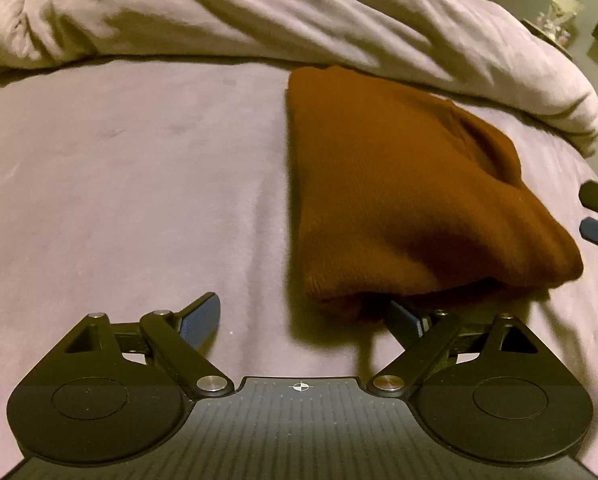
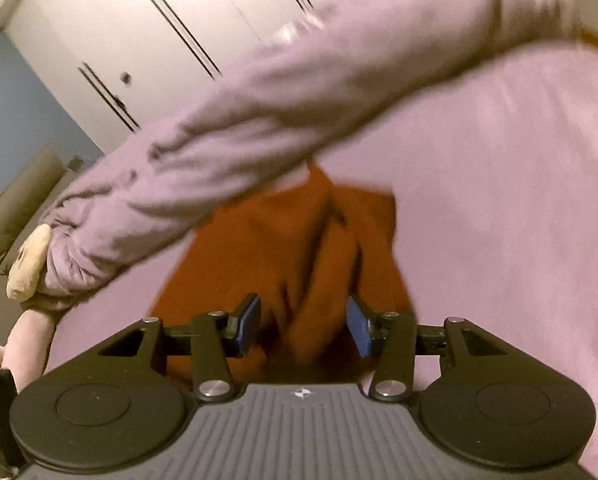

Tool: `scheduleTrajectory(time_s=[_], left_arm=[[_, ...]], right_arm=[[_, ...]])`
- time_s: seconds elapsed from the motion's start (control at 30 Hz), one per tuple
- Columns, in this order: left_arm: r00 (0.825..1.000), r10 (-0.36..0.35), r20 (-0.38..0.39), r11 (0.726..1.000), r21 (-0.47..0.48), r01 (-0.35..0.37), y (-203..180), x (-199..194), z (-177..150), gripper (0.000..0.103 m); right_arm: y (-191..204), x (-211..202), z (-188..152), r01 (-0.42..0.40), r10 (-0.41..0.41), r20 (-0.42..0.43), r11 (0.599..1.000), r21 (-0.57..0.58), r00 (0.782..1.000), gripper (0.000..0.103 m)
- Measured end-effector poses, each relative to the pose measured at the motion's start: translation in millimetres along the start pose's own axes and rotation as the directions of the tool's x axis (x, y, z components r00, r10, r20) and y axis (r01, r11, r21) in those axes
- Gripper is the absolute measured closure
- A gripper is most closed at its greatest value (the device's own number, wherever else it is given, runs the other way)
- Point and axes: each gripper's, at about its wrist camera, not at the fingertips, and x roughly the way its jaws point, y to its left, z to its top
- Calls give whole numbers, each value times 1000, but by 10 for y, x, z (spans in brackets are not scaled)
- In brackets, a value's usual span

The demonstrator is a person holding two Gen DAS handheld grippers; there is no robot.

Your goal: Fold small clothes

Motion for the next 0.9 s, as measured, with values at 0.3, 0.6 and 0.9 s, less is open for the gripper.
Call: scheduleTrajectory(time_s=[0.3, 0.6, 0.9], left_arm=[[1000, 18, -12, 1000, 16, -18, -60, 80, 62, 11], [999, 37, 9, 999, 38, -37, -133, 27, 77, 11], [999, 50, -11, 999, 19, -50, -131, 69, 82, 11]], right_arm=[[51, 704, -30, -67, 56, -201, 997, -46, 978, 70], [93, 361, 50, 154, -163, -3, 939, -308, 987, 103], [-386, 244, -36, 137, -148, -67, 979, -148, 987, 91]])
